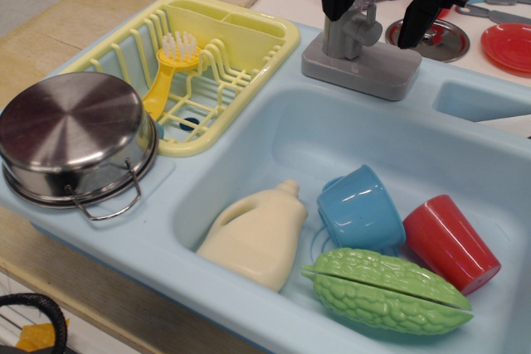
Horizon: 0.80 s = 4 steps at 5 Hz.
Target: Turn lever vertical to front
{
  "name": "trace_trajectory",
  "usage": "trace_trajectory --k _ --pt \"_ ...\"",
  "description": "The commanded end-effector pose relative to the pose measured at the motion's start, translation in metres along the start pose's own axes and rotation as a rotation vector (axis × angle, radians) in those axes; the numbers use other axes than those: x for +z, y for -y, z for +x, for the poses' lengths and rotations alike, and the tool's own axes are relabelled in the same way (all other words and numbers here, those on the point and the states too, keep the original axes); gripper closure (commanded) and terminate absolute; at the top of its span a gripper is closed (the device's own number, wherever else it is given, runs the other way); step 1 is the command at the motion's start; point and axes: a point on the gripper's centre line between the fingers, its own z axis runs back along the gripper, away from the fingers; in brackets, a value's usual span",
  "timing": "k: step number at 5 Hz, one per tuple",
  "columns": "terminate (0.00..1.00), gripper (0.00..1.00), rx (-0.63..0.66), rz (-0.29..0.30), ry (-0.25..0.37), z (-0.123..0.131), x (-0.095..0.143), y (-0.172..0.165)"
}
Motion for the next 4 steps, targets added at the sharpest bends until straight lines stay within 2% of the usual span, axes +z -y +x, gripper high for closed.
trace_trajectory --k 1,2,4 --pt "0.0 0.0 -0.024 -0.006 0.075 0.015 0.008 0.0" --pt "0.0 0.0 -0.043 -0.008 0.127 0.019 0.004 0.0" --pt "0.0 0.0 -0.046 -0.003 0.109 0.025 0.004 0.004"
